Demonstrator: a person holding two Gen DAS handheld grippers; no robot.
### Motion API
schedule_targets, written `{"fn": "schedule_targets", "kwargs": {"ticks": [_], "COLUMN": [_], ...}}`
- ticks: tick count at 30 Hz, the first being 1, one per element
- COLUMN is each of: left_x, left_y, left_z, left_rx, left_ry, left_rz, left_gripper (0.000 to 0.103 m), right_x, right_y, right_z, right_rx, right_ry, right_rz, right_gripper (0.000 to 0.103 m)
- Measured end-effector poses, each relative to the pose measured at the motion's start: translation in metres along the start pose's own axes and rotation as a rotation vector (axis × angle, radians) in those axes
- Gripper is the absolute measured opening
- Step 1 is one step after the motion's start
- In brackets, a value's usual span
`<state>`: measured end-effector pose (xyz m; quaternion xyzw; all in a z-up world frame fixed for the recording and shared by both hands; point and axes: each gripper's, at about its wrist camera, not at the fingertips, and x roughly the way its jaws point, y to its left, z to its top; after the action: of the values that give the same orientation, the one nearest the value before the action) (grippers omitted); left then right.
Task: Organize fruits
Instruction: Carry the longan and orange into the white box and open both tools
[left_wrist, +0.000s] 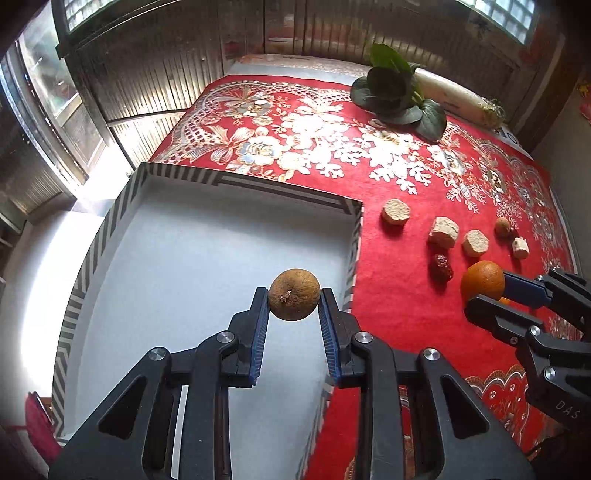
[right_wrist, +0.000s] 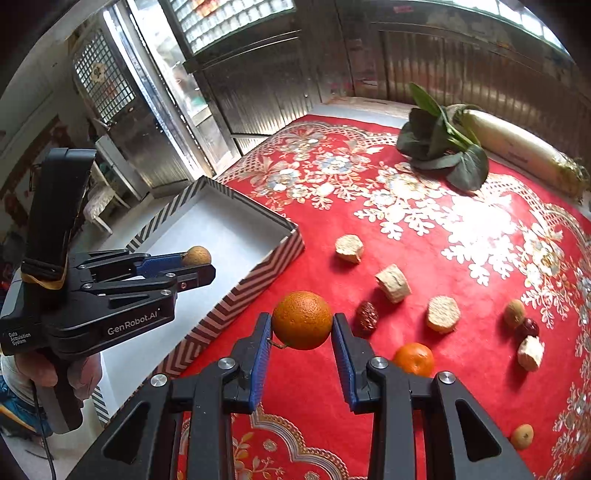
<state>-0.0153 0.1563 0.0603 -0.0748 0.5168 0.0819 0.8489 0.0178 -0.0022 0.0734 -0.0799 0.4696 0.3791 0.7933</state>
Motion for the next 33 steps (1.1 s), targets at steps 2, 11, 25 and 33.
{"fn": "schedule_targets", "kwargs": {"ticks": [2,11,25,33], "left_x": [0.003,0.021,0.041,0.045], "left_y": [0.012,0.058,0.080,0.082], "left_z": [0.001,0.006,0.008,0.007], "left_rx": [-0.025,-0.118,-0.175,-0.198], "left_ry": [0.008,0.039,0.077,0.076], "left_rz": [0.018,0.088,0.108,0.109], "left_gripper": [0.026,0.026,0.026,0.026], "right_x": [0.008,0.049,0.100,0.117], "right_y": [0.010,0.046,0.067,0.066], "right_z": [0.008,0.040,0.054,0.053], "right_rx": [-0.025,-0.125,-0.207,-0.228], "right_ry": [0.007,0.058,0.171,0.199], "right_rz": [0.020,0.077,0.101,0.065], "right_gripper": [0.032,0.032,0.032,0.032]}}
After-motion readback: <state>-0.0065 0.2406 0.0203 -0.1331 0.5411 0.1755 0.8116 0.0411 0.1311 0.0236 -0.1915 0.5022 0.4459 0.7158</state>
